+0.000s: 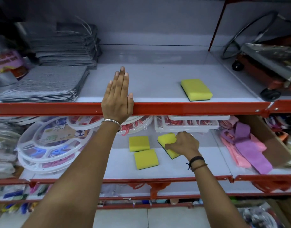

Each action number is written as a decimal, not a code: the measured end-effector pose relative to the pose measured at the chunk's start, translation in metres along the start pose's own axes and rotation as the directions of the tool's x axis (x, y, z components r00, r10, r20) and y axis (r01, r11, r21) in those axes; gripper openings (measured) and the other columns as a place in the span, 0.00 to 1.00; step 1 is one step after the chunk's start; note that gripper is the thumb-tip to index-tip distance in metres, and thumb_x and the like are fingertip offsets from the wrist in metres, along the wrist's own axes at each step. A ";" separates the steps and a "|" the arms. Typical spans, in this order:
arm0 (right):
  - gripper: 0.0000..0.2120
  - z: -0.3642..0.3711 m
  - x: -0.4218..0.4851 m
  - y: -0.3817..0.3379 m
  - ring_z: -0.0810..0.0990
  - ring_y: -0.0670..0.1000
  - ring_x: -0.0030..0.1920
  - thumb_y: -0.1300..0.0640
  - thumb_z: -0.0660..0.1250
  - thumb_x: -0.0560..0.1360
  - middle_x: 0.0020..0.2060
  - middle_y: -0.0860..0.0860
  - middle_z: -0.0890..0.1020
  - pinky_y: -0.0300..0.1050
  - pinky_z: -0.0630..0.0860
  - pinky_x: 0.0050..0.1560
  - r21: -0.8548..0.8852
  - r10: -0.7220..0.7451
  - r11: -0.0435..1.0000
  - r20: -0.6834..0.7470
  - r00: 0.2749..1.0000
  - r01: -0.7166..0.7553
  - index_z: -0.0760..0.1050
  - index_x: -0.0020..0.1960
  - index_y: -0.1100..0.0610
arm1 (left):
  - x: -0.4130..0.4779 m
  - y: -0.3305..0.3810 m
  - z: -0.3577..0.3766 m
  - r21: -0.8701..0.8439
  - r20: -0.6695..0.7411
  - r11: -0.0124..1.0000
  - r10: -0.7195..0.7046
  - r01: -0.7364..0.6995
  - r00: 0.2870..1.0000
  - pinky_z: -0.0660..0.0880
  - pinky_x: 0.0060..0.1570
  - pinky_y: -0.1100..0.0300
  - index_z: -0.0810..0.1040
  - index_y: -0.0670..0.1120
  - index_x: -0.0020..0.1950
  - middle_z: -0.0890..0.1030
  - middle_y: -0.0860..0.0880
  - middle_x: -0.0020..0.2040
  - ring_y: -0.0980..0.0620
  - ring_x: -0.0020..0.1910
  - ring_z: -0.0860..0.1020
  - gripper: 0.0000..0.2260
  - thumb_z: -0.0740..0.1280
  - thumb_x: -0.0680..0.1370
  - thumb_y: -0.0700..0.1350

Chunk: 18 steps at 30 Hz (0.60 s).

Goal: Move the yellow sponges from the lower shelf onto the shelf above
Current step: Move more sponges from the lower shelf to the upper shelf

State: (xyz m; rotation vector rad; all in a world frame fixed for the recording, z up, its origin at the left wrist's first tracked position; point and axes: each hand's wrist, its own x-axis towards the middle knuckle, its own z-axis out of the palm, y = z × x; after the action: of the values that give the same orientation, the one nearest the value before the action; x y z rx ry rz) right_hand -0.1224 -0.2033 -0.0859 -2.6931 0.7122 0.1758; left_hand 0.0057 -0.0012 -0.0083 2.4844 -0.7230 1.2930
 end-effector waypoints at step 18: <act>0.27 -0.201 -0.035 -0.074 0.74 0.57 0.41 0.34 0.72 0.55 0.37 0.53 0.75 0.44 0.62 0.32 0.247 -0.026 0.963 -0.321 0.947 0.111 0.64 0.29 0.55 | 0.003 0.003 -0.013 -0.052 0.162 0.997 -0.042 0.051 0.986 0.55 0.72 0.54 0.58 0.39 0.74 0.61 0.42 0.75 0.47 0.74 0.59 0.26 0.51 0.78 0.47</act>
State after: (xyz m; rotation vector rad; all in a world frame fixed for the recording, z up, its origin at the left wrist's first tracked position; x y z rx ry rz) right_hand -0.1099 -0.2003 0.1302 -2.5075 0.6736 -0.3530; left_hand -0.0039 0.0010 0.0018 2.5656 -0.7227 1.0504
